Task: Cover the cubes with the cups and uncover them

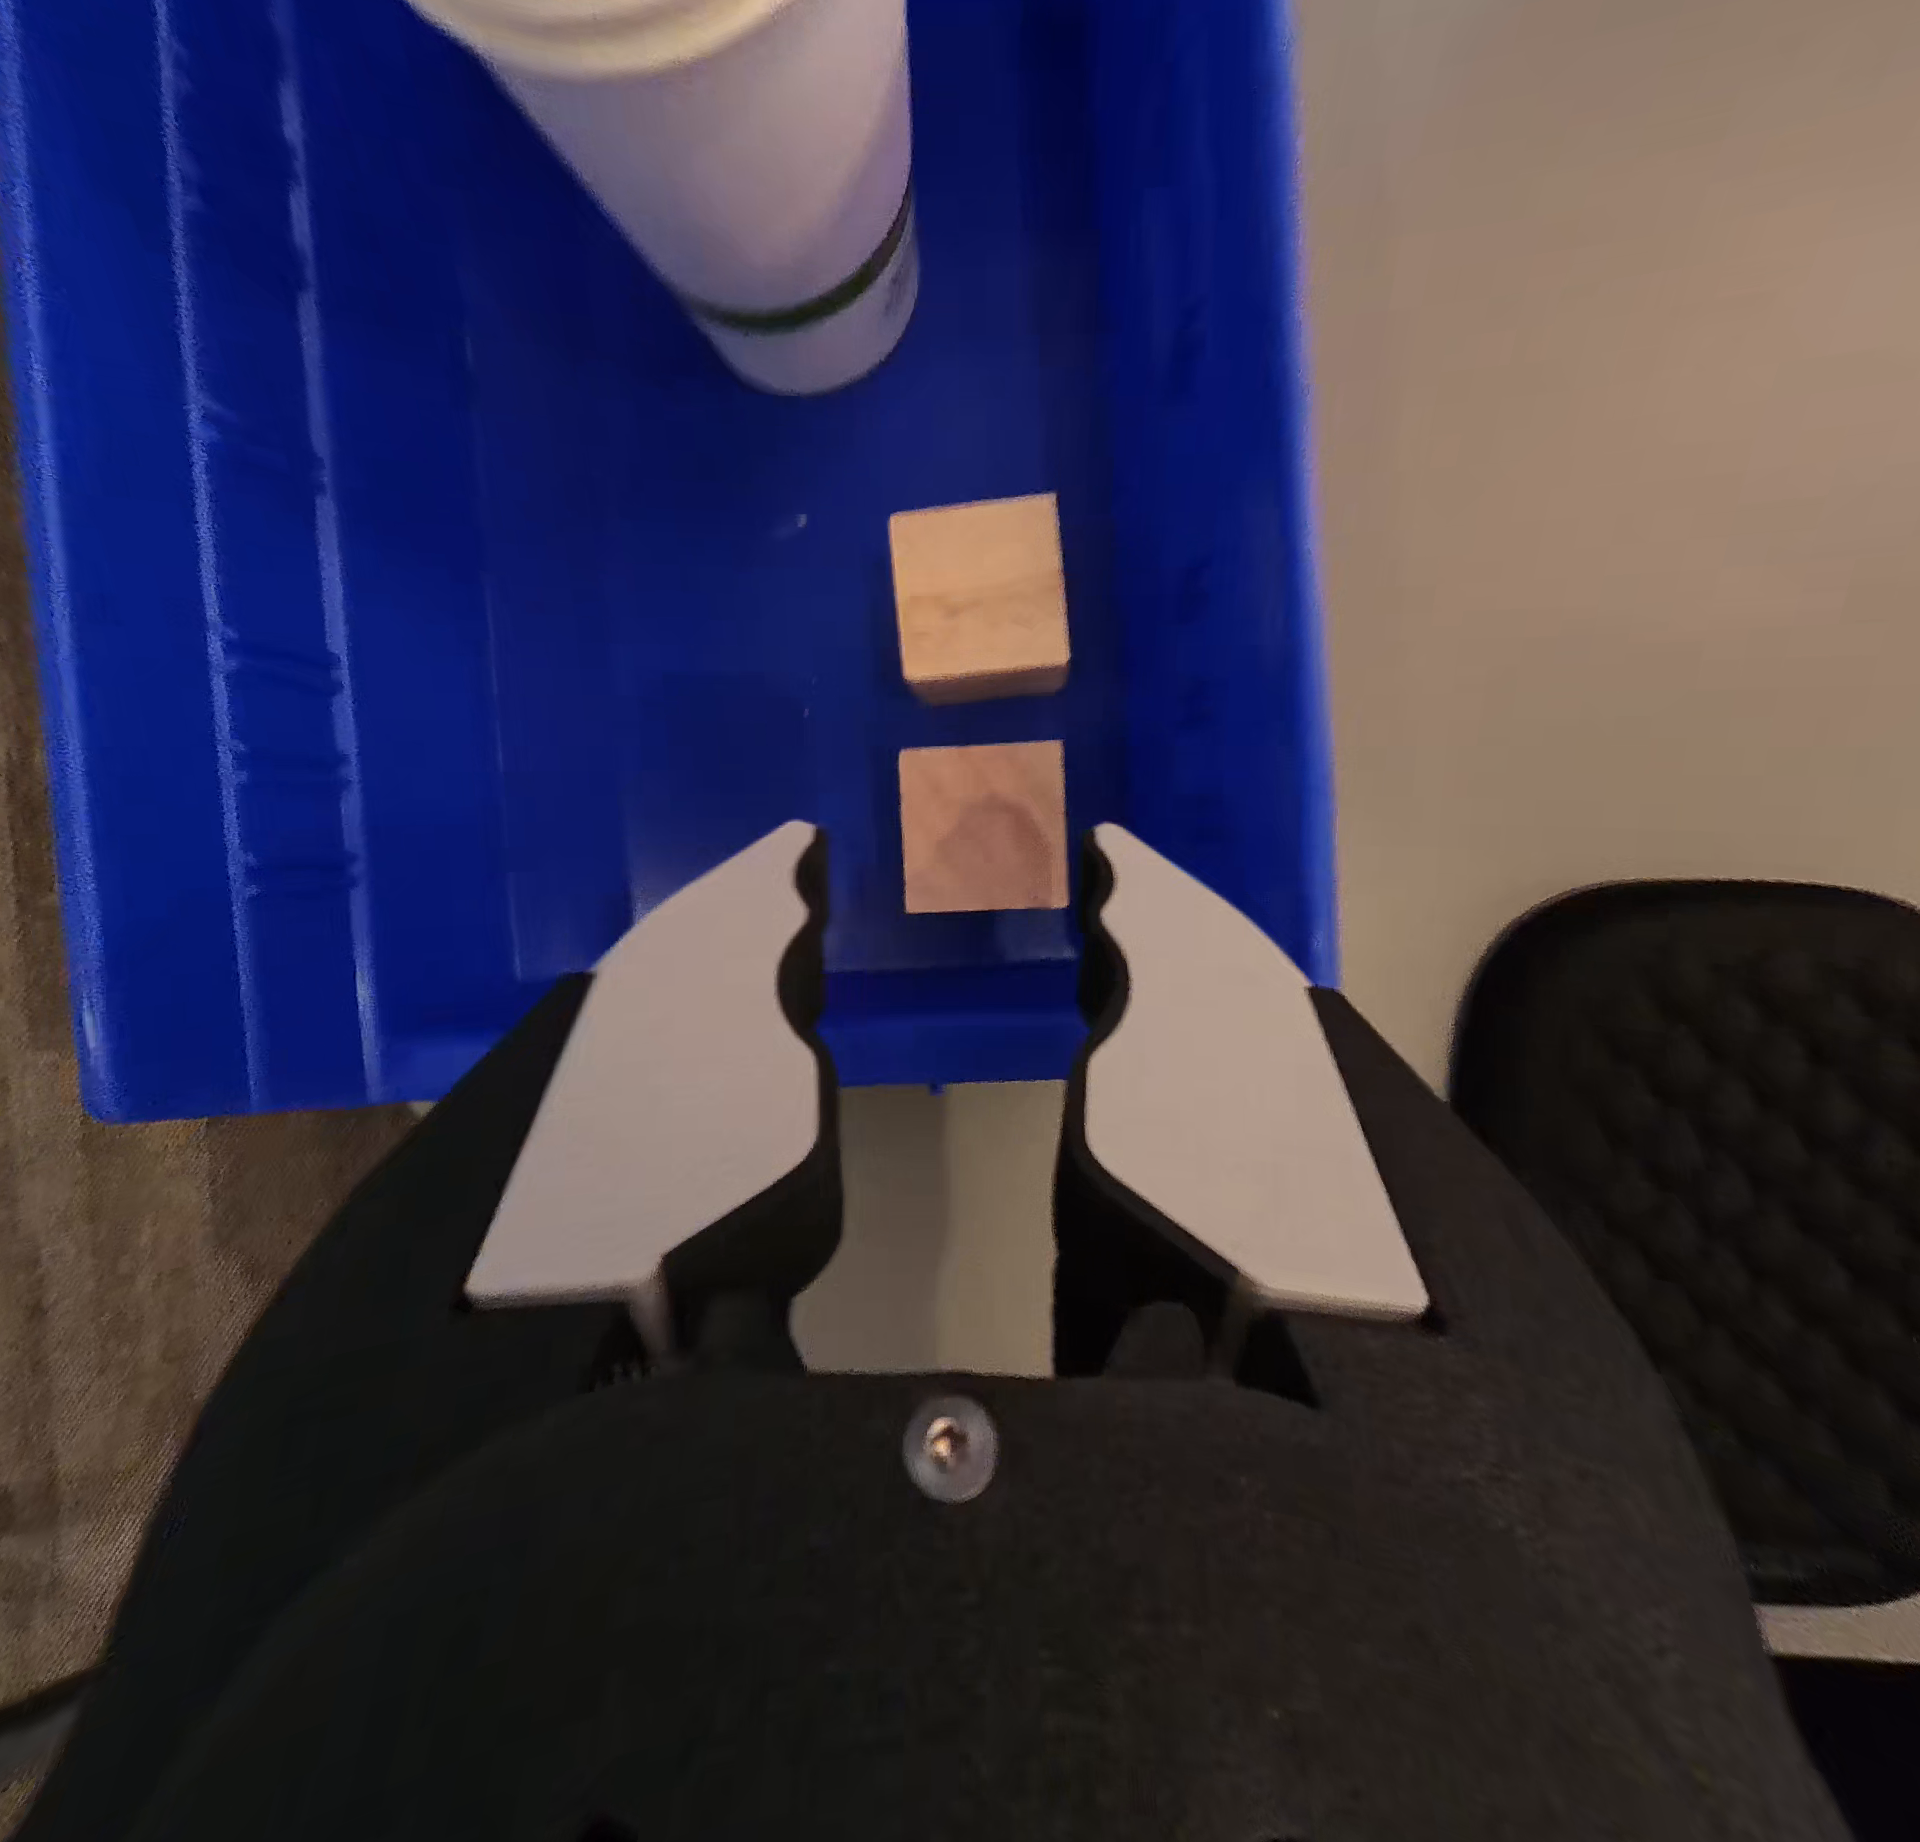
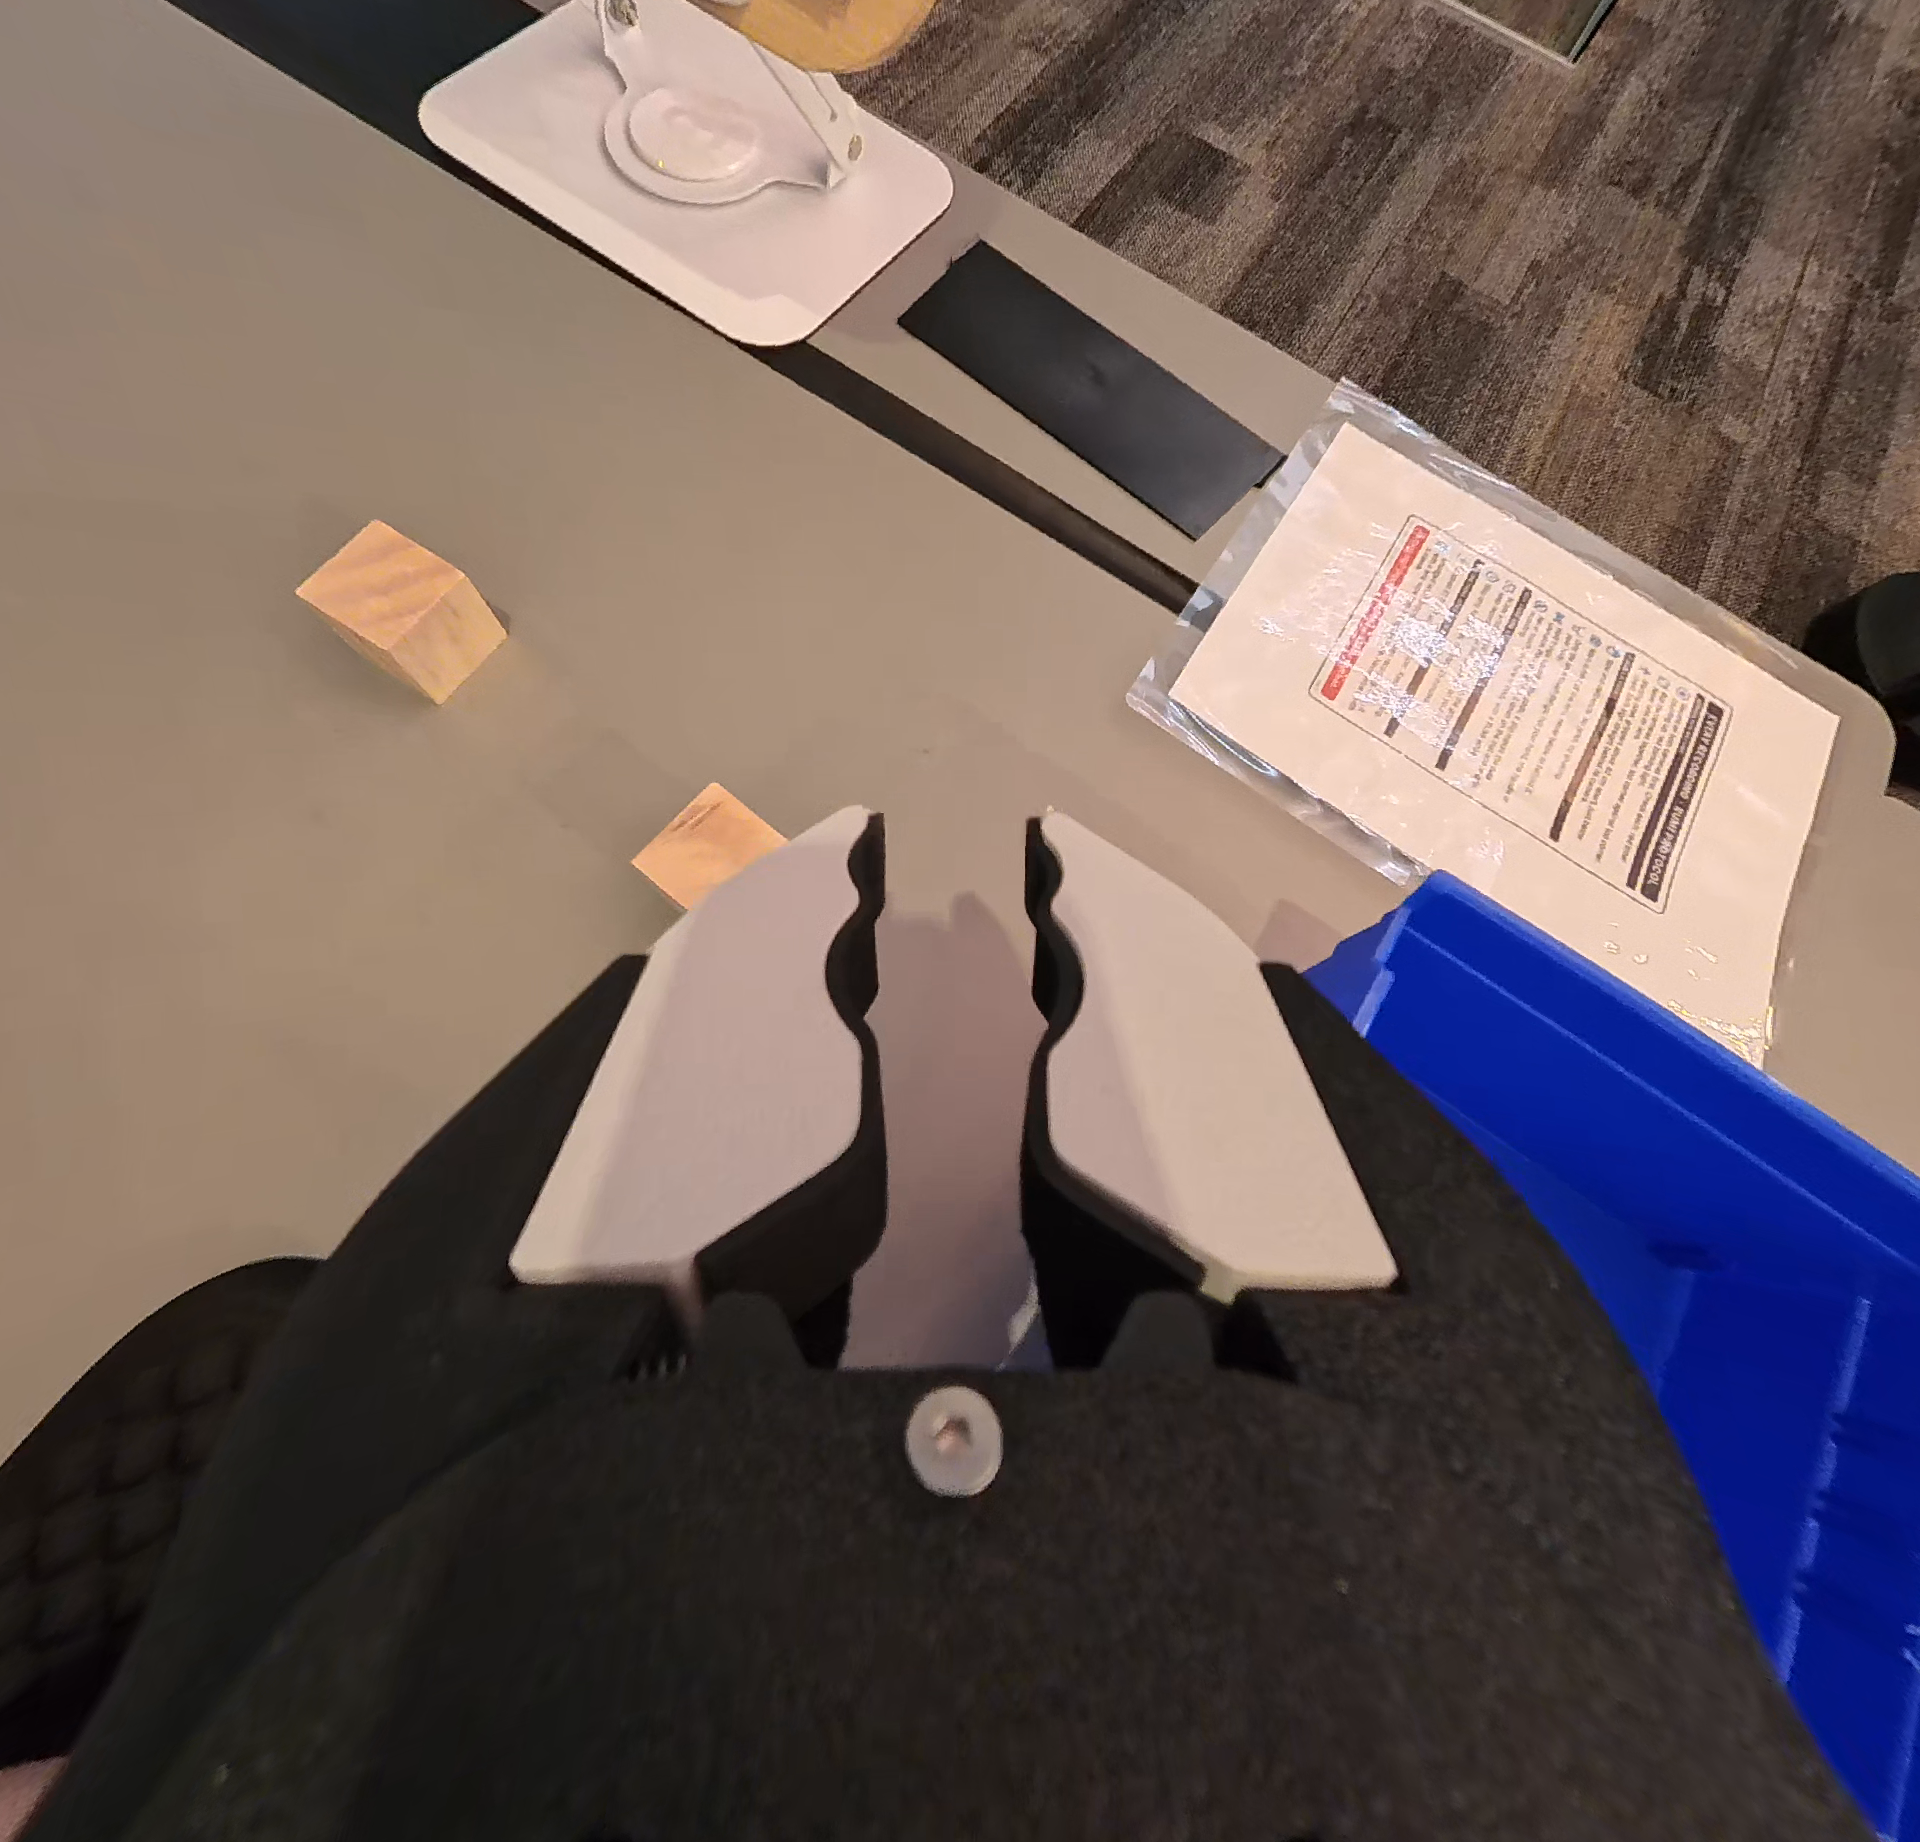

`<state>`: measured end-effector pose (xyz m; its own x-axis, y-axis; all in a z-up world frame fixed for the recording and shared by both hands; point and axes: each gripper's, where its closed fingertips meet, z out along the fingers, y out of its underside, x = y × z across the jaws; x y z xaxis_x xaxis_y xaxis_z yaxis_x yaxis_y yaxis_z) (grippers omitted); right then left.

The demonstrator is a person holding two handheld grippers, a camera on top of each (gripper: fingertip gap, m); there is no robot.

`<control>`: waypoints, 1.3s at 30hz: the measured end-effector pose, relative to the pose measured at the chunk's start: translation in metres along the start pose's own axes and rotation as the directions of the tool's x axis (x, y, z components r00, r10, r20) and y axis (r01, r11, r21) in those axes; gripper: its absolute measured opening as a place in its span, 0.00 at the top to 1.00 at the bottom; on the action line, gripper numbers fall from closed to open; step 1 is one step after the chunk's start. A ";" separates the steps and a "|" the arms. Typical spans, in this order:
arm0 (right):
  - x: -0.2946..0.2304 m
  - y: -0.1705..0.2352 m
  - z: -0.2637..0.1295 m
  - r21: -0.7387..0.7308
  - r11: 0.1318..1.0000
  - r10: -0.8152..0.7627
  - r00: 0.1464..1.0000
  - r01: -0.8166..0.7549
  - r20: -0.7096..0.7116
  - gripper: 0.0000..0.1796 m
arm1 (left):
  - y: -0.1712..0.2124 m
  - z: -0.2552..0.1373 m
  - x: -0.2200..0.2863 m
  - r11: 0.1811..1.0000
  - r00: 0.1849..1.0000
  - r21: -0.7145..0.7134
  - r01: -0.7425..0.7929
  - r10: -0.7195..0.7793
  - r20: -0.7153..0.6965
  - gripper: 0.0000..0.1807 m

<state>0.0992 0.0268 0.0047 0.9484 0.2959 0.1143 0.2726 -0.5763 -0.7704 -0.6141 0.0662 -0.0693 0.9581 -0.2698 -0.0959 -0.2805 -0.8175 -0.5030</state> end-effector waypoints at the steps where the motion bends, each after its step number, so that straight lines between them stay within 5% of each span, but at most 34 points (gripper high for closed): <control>1: 0.000 0.001 0.001 -0.007 1.000 -0.001 1.000 0.001 -0.001 0.86 | 0.006 0.005 0.000 0.999 1.000 -0.036 0.002 -0.002 -0.003 0.69; 12: -0.007 0.004 0.005 -0.024 0.999 -0.020 1.000 0.021 0.023 0.86 | 0.032 0.049 -0.003 0.961 0.999 -0.277 0.015 -0.006 0.035 0.59; 19: -0.005 0.009 0.006 -0.038 0.999 -0.010 0.999 0.012 0.032 0.86 | 0.032 0.053 0.006 0.943 0.998 -0.329 0.044 -0.059 -0.036 0.76; 24: -0.003 0.010 0.004 -0.031 1.000 -0.004 0.999 0.005 0.037 0.86 | 0.030 0.053 0.002 0.950 0.999 -0.311 0.020 -0.028 -0.023 0.76; 33: 0.002 0.013 0.004 -0.034 0.999 0.009 0.999 -0.008 0.035 0.86 | -0.013 -0.005 -0.017 0.996 0.990 -0.024 0.091 -0.093 -0.102 0.76; 39: 0.001 0.013 0.005 -0.037 0.999 0.004 0.999 -0.003 0.032 0.86 | -0.066 -0.076 0.068 0.893 0.919 0.369 -0.257 0.344 -0.192 0.76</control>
<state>0.1029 0.0234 -0.0079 0.9439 0.3175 0.0908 0.2753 -0.6050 -0.7471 -0.5346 0.0633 0.0228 0.7734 -0.6266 -0.0962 -0.4755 -0.4731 -0.7417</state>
